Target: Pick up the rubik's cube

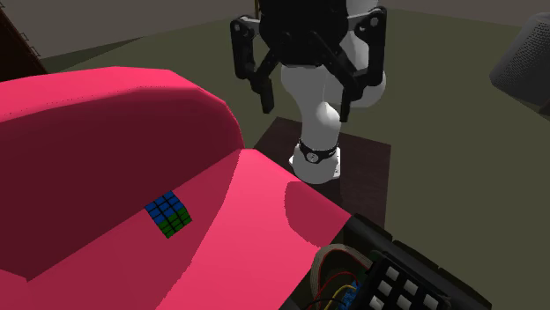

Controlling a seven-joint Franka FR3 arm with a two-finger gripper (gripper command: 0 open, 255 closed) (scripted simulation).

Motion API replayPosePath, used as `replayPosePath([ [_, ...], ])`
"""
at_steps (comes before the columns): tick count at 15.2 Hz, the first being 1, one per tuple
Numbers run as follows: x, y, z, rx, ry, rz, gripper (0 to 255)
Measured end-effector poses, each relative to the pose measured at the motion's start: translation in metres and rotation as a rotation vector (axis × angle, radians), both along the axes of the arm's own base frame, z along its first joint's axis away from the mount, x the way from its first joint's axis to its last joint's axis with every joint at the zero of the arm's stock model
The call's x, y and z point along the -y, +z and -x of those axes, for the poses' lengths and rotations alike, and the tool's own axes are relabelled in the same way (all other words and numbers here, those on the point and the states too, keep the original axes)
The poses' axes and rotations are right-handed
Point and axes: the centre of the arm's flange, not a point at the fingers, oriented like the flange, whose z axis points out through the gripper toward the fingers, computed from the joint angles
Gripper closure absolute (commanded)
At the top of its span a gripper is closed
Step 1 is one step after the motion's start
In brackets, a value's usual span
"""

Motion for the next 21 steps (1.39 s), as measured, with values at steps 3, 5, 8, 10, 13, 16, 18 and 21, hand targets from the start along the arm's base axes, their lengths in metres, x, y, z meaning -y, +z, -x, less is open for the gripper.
replayPosePath([
  [3, 0.009, -0.012, -0.006, -0.002, -0.008, 0.005, 0],
  [5, 0.024, -0.027, -0.014, -0.004, -0.021, 0.013, 0],
  [8, 0.047, -0.051, -0.024, -0.007, -0.041, 0.025, 0],
  [10, 0.064, -0.07, -0.032, -0.01, -0.054, 0.034, 0],
  [13, 0.091, -0.095, -0.044, -0.012, -0.074, 0.046, 0],
  [16, 0.119, -0.119, -0.051, -0.015, -0.094, 0.059, 0],
  [18, 0.133, -0.137, -0.063, -0.018, -0.107, 0.068, 0],
  [21, 0.163, -0.164, -0.074, -0.02, -0.127, 0.081, 0],
])
